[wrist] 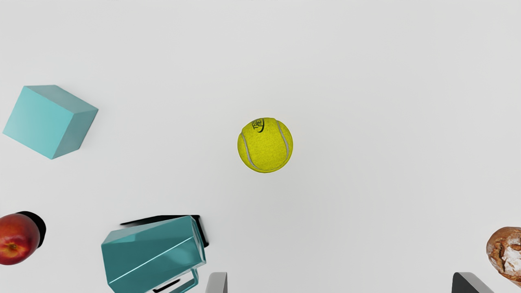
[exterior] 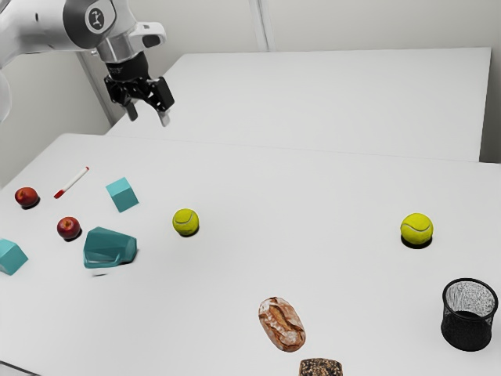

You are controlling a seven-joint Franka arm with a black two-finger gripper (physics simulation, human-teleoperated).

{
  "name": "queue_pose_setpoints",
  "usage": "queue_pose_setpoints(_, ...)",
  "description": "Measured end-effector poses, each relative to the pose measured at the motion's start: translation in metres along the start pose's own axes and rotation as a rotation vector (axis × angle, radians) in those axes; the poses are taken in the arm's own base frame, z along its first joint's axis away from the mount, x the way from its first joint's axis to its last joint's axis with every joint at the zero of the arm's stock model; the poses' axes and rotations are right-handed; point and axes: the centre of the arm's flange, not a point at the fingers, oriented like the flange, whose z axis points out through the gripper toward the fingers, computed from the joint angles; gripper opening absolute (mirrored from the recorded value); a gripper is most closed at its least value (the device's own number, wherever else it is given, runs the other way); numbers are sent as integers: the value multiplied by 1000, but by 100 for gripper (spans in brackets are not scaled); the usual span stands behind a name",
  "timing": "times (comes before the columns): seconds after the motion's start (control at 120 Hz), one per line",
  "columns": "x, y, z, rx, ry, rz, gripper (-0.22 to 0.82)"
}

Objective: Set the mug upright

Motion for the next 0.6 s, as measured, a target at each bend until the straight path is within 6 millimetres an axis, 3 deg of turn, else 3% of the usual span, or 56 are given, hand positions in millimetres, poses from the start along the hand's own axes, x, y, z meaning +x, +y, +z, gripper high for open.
queue_pose_setpoints(0.283, 0, -1, 3, 1, 3, 10, 60)
queue_pose_setpoints(0.358, -8, -11, -1, -31, 13, -9, 60)
queue_pose_setpoints(0.442, -26, -47, 10, -123, 7, -75, 60)
queue_pose_setpoints(0.6, -74, -154, 45, -322, 21, -244, 60)
